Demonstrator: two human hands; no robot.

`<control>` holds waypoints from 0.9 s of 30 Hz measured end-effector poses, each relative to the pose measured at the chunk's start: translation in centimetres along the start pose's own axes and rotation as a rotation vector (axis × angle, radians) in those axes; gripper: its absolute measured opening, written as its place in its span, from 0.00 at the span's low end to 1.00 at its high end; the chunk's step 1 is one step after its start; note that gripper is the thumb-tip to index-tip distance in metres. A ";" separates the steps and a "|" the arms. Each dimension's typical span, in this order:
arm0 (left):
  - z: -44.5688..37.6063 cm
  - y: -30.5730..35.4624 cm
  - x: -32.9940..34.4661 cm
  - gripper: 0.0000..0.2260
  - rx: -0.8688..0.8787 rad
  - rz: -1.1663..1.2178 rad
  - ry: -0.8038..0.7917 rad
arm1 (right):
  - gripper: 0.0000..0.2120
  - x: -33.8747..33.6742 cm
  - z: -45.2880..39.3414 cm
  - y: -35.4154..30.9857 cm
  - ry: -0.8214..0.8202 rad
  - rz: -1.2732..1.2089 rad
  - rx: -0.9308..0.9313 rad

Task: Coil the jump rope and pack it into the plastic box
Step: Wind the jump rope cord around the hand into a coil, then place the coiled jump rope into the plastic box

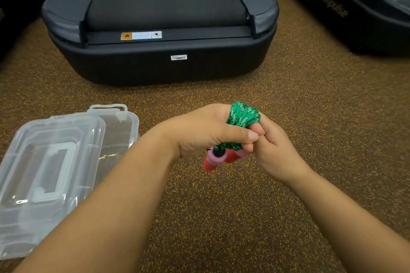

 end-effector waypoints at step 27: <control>-0.3 1.0 -2.2 0.13 -0.046 -0.424 0.391 | 0.11 -0.7 -0.1 -0.2 0.156 0.307 -0.088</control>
Point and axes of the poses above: each hand's wrist, its own z-axis away from the middle knuckle, its own x-axis out of the palm, y = z × x, the point moved 4 cm from there along -z, towards the middle knuckle, and after that the axes turned 5 degrees about x, right-handed, at the moved point
